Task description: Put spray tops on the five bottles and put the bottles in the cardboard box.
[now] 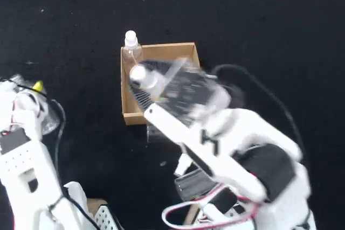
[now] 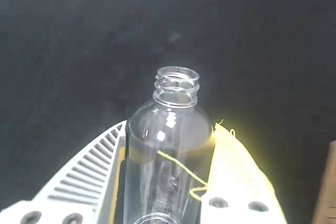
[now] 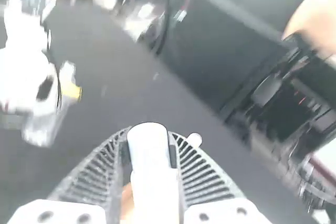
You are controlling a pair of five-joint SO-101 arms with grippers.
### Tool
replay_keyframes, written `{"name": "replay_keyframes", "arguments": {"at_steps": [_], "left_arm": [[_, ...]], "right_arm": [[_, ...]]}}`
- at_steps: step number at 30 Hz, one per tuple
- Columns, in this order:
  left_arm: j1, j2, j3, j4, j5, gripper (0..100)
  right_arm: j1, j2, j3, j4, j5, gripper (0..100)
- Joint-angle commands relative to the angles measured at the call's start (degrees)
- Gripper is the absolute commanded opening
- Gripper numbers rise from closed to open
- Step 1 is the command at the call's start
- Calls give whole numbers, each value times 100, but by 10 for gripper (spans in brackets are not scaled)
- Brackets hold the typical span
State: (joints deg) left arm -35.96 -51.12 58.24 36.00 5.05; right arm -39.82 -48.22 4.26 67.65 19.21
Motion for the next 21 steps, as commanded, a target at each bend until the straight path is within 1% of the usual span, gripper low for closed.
{"name": "replay_keyframes", "arguments": {"at_steps": [1,10,13,16,21], "left_arm": [[673,-1319,374,0,70,33],[1692,-4431,1666,-9,70,30],[1903,-5433,2158,-220,44,30],[2009,-5240,2308,-492,35,30],[2466,-5266,2501,-466,26,30]], "right_arm": [[299,-110,-752,18,-114,11],[343,-110,-1534,-35,-132,11],[352,-110,-1824,-79,-440,11],[360,-110,-1851,-325,-897,11],[343,66,-1842,-1011,-1301,11]]}}
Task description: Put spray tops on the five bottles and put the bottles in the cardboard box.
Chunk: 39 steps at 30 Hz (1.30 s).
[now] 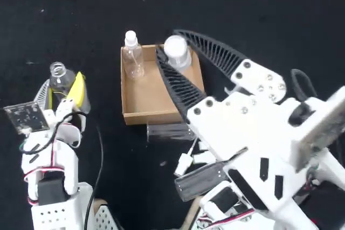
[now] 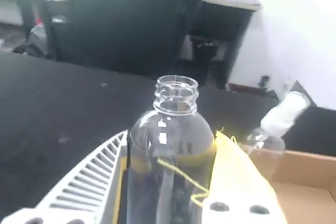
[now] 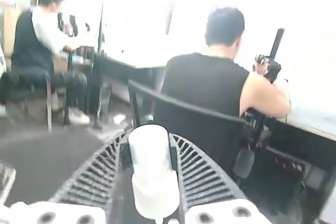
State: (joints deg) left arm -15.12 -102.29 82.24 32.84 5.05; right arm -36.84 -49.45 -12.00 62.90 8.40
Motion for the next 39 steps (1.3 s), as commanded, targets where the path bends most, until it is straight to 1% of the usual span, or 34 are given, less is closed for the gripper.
{"name": "replay_keyframes", "arguments": {"at_steps": [1,3,5,7,8,9,11,14,16,18,19,20,24,29,34,39], "left_arm": [[505,-220,189,-141,44,30],[840,-264,347,-149,26,30],[1341,-246,462,-149,26,30],[1877,-237,585,-176,18,30],[2070,-237,602,-185,18,30],[2123,-237,620,-264,18,30],[2097,-237,655,-747,18,30],[1877,-237,804,-1363,62,30],[1771,-237,1068,-1873,62,30],[1640,-237,1508,-2576,62,30],[1587,-193,1534,-2866,62,30],[1525,-220,1490,-2971,62,30],[1411,-229,1508,-3349,35,30],[1446,-211,1508,-3358,62,30],[1446,-202,1508,-3349,62,30],[1446,-202,1508,-3349,62,30]], "right_arm": [[44,268,-215,-721,-299,11],[44,453,-189,-1020,-440,11],[62,611,-163,-1143,-492,11],[62,708,-163,-1125,-492,11],[62,734,-163,-1099,-492,11],[62,734,-163,-1020,-492,11],[62,734,-163,-941,-492,11],[62,769,-163,-1020,-457,11],[62,796,-75,-1231,-457,11],[62,857,66,-1582,-457,11],[62,901,127,-1758,-457,11],[62,963,215,-1943,-457,11],[44,1235,470,-2470,-484,11],[26,1552,479,-2840,-492,11],[-308,1789,479,-3314,-457,11],[-765,1895,549,-3288,-448,11]]}}
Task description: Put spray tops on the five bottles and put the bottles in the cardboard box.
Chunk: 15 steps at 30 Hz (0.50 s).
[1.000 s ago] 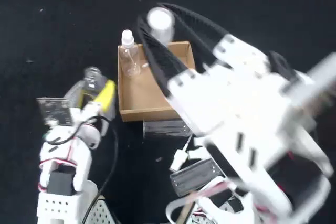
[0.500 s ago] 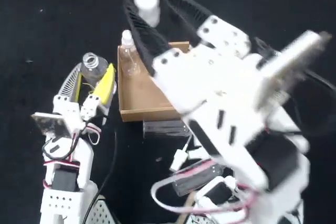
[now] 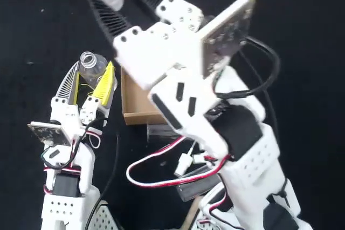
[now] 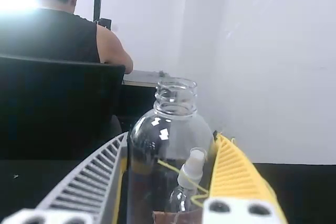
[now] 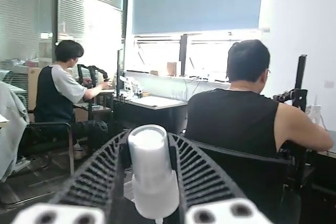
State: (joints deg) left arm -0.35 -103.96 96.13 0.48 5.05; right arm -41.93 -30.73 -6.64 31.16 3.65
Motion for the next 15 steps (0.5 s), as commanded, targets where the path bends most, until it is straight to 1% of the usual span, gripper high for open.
{"name": "replay_keyframes", "arguments": {"at_steps": [1,5,10,15], "left_arm": [[-31,-35,119,-114,62,30],[-57,-35,119,-70,62,30],[-22,-53,119,826,62,30],[-48,-53,119,818,62,30]], "right_arm": [[-273,13,92,-35,26,11],[-273,-110,242,105,0,11],[-466,-532,347,264,-26,11],[-607,-567,514,35,18,11]]}}
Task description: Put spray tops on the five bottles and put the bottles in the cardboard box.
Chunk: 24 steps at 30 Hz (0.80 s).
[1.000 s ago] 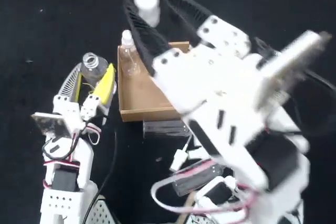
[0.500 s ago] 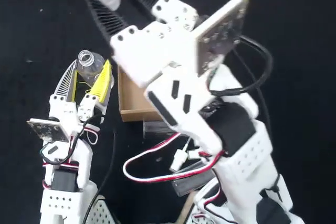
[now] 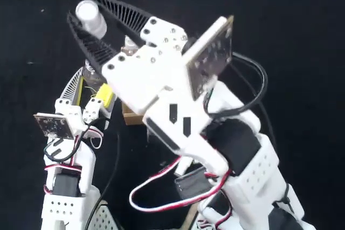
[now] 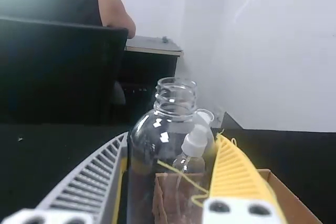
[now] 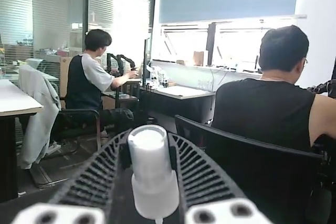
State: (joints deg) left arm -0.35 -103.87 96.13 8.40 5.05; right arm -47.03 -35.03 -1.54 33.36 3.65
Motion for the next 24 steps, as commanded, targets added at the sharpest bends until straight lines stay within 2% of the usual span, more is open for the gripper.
{"name": "replay_keyframes", "arguments": {"at_steps": [1,12,24], "left_arm": [[-66,-62,119,26,62,30],[-75,-62,119,18,62,30],[-75,-70,119,18,62,30]], "right_arm": [[-132,-92,40,-229,26,11],[62,391,189,-738,26,11],[422,716,207,-721,26,11]]}}
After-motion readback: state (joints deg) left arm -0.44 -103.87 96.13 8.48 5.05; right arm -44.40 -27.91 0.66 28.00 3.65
